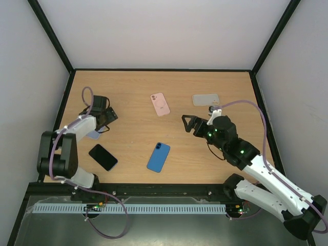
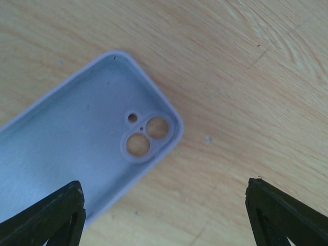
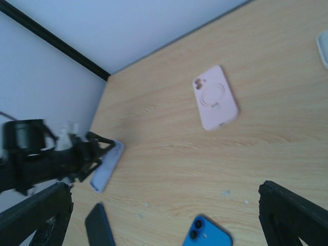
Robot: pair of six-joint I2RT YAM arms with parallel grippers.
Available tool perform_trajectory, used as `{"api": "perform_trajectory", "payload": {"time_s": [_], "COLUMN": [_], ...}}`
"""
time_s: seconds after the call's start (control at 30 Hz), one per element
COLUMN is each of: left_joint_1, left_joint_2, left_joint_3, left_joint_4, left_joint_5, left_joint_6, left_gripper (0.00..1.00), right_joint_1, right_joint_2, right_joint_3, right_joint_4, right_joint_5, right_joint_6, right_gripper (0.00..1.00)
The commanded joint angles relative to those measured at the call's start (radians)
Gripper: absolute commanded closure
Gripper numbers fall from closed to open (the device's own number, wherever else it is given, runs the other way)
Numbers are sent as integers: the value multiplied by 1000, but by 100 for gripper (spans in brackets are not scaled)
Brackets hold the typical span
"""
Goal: Put the phone into the phone case
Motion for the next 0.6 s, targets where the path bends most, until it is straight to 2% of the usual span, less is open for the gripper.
{"api": "perform_trajectory", "payload": {"time_s": [0.0, 0.17, 0.37, 0.57], "left_joint_1": [7, 2, -5, -13], "left_joint_2": [116, 161, 207, 261], "left_joint_3": [94, 119, 131, 155], "left_joint_4": [11, 6, -8, 3], "left_joint_5": [-51, -38, -38, -72], "left_joint_6": [54, 87, 157, 187], "left_gripper": [16, 21, 35, 39], "right_joint_1": [-5, -4, -3, -4], "right_joint_2": [-71, -103, -119, -126], "right_joint_3": [4, -2, -12, -5], "right_joint_4": [45, 30, 21, 4], "right_joint_5": [-11, 6, 9, 37], "right_joint_6": [-47, -69, -79, -104], "right_gripper": [2, 2, 2, 2]}}
